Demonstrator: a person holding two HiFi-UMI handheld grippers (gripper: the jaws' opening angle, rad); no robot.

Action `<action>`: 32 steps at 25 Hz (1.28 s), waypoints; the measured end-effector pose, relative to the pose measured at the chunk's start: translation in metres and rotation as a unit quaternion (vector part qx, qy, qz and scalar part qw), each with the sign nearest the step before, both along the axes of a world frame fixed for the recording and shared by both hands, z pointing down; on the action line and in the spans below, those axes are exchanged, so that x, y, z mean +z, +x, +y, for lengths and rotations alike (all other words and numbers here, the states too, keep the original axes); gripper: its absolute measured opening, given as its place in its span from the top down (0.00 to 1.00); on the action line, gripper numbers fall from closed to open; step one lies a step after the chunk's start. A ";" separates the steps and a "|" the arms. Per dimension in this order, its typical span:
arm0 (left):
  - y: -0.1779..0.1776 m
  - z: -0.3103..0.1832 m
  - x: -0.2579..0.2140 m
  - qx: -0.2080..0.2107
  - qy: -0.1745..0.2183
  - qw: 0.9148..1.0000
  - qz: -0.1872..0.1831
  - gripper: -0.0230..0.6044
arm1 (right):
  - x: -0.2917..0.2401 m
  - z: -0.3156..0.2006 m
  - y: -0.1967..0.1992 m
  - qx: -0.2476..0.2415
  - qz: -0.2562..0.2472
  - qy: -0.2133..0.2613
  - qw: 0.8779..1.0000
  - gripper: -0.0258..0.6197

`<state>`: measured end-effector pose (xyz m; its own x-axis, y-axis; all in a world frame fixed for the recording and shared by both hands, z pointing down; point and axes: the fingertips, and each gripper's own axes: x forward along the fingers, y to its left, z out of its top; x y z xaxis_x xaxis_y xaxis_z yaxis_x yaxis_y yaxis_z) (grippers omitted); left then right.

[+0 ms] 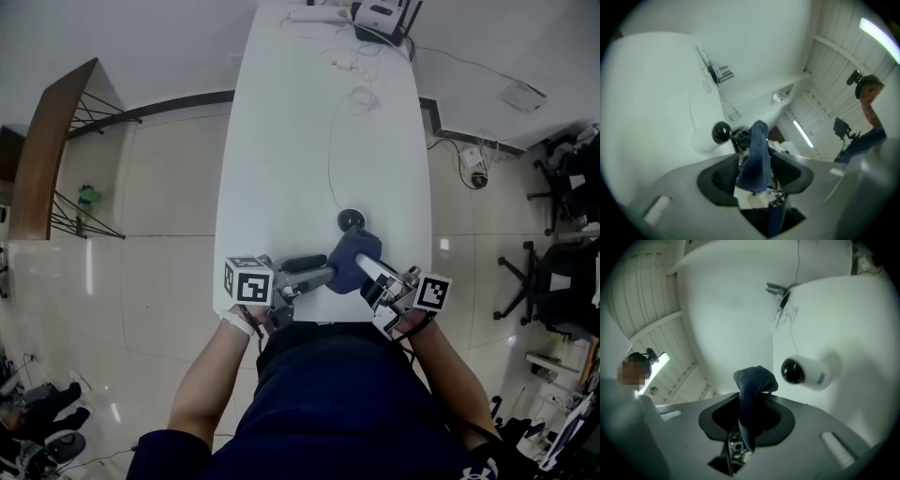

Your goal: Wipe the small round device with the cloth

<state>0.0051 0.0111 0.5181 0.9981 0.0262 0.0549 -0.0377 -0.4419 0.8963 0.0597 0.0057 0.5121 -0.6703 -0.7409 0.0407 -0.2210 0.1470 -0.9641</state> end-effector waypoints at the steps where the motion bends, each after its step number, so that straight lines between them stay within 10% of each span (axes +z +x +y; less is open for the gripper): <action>1: -0.005 -0.016 0.004 -0.036 0.015 0.999 -0.020 0.61 | 0.003 -0.008 0.019 0.040 0.034 -0.006 0.999 0.84; 4: -0.010 -0.054 0.013 -0.095 0.107 0.983 -0.116 0.73 | 0.007 -0.024 0.071 0.112 0.223 -0.004 0.968 0.84; 10: 0.041 -0.073 0.023 -0.029 0.205 0.956 -0.208 0.83 | 0.008 -0.057 0.078 0.088 0.442 0.003 0.893 0.84; 15: 0.025 -0.095 0.022 -0.076 0.145 0.970 -0.180 0.83 | -0.006 -0.072 0.011 0.015 0.457 0.054 0.888 0.84; 19: -0.015 -0.108 0.040 -0.126 0.105 0.966 -0.201 0.85 | 0.019 -0.059 -0.012 -0.024 0.455 0.032 0.890 0.84; 32: 0.025 -0.093 0.034 -0.070 0.173 0.962 -0.200 0.85 | 0.060 -0.011 0.060 0.070 0.399 -0.086 0.910 0.84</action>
